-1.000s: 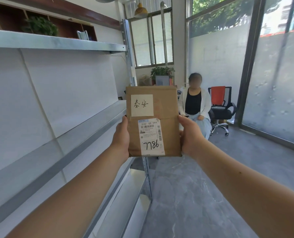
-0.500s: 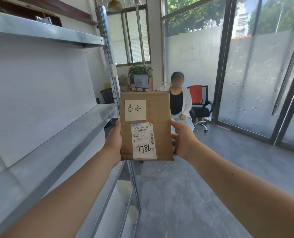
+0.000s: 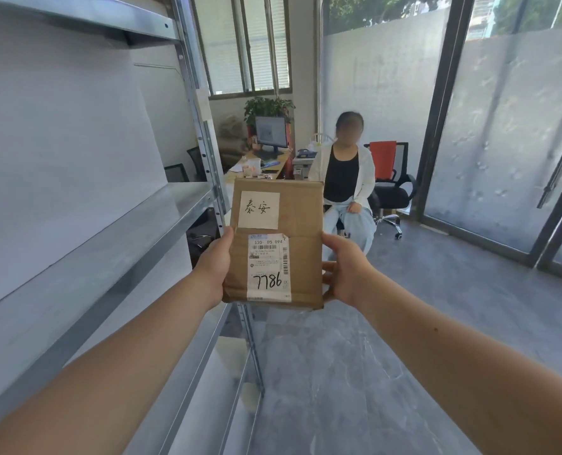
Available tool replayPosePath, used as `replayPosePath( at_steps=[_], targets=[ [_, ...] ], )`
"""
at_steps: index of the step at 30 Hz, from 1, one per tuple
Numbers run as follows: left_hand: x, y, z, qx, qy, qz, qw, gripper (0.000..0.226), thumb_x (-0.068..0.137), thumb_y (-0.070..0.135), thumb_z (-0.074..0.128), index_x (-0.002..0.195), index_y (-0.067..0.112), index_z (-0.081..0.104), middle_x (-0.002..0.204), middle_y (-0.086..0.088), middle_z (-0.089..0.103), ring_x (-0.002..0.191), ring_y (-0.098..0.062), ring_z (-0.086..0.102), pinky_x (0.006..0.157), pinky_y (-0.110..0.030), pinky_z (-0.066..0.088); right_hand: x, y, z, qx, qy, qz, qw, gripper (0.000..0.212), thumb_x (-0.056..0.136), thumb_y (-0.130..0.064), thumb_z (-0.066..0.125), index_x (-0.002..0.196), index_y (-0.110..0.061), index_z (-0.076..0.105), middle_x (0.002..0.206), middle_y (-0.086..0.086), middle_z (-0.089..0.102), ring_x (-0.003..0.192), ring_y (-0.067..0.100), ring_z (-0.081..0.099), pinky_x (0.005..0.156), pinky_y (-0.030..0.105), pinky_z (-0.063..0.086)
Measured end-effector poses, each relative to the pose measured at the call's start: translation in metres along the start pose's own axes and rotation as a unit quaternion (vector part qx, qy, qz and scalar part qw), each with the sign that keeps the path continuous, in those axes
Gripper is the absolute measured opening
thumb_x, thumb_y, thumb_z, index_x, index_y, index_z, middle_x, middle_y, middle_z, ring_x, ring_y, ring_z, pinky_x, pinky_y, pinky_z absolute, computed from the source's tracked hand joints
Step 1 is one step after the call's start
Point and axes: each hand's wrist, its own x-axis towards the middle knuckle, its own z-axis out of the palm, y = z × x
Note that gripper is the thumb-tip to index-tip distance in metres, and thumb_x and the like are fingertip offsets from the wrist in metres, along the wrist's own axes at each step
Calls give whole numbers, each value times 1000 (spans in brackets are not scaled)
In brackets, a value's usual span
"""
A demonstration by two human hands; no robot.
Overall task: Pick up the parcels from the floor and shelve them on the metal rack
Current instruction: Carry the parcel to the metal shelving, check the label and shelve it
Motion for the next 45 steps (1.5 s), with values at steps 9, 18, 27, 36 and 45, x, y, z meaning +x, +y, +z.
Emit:
replayPosePath(
  at_steps=[9, 18, 27, 36, 45],
  targets=[
    [68, 2, 23, 54, 43, -19, 997, 52, 100, 67, 49, 108, 26, 80, 101, -5, 84, 97, -33, 78, 93, -51, 59, 88, -29, -15, -69, -42, 55, 995, 49, 92, -40, 66, 138, -24, 57, 134, 26, 62, 111, 49, 69, 95, 84, 43],
    [100, -17, 4, 107, 86, -94, 986, 51, 103, 61, 49, 125, 21, 71, 116, -9, 79, 110, -37, 72, 108, -58, 51, 150, -17, -4, -100, -80, 105, 986, 47, 84, -29, 64, 128, -14, 64, 137, 20, 55, 117, 53, 63, 84, 85, 48],
    [114, -57, -59, 203, 154, -111, 961, 50, 104, 56, 50, 118, 14, 74, 112, -10, 78, 109, -34, 70, 105, -49, 51, 177, 31, 44, -135, -111, 201, 964, 49, 92, -24, 58, 138, -8, 52, 131, 21, 54, 109, 52, 60, 94, 82, 46],
    [119, -92, -95, 315, 185, -134, 921, 47, 105, 52, 48, 108, 12, 73, 92, -4, 76, 86, -22, 70, 66, -33, 47, 185, 96, 74, -173, -127, 252, 944, 64, 86, -19, 64, 145, -12, 40, 128, 21, 50, 124, 61, 51, 71, 81, 53],
    [116, -124, -117, 345, 221, -149, 900, 36, 102, 42, 52, 104, 12, 72, 89, -6, 79, 78, -27, 77, 74, -37, 62, 182, 131, 96, -182, -122, 265, 939, 50, 92, -11, 69, 134, -14, 40, 137, 19, 42, 136, 56, 39, 58, 71, 57]
  ],
)
